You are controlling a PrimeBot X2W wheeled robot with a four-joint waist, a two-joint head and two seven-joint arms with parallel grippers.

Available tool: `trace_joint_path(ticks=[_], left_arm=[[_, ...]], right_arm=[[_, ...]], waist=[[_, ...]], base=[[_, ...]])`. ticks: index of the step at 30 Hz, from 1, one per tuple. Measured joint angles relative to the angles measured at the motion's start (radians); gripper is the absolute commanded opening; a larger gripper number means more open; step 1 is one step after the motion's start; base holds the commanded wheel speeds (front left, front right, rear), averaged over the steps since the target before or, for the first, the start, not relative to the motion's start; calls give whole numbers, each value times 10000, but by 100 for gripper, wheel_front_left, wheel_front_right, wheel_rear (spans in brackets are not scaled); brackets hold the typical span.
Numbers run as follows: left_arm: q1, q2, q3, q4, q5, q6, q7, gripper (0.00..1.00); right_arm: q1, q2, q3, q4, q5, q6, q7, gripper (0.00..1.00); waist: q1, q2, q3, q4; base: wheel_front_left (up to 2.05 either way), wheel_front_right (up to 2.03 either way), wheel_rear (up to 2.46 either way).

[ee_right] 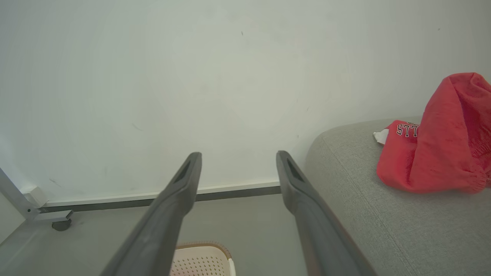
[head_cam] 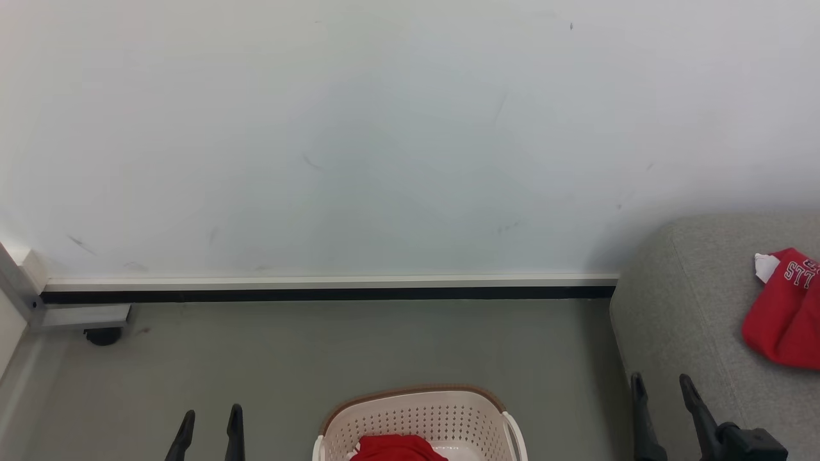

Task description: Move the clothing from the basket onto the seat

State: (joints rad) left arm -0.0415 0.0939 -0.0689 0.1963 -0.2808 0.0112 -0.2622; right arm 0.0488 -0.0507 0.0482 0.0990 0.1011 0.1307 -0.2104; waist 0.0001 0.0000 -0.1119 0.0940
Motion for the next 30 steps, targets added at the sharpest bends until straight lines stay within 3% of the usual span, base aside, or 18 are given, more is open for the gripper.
trace_joint_path(ticks=[30], left_arm=[[412,-376,614,-25,610,-711,0,100]], right_arm=[[196,2,263,12,13,0,178,100]], waist=[[0,0,161,-194]], base=[[0,0,0]])
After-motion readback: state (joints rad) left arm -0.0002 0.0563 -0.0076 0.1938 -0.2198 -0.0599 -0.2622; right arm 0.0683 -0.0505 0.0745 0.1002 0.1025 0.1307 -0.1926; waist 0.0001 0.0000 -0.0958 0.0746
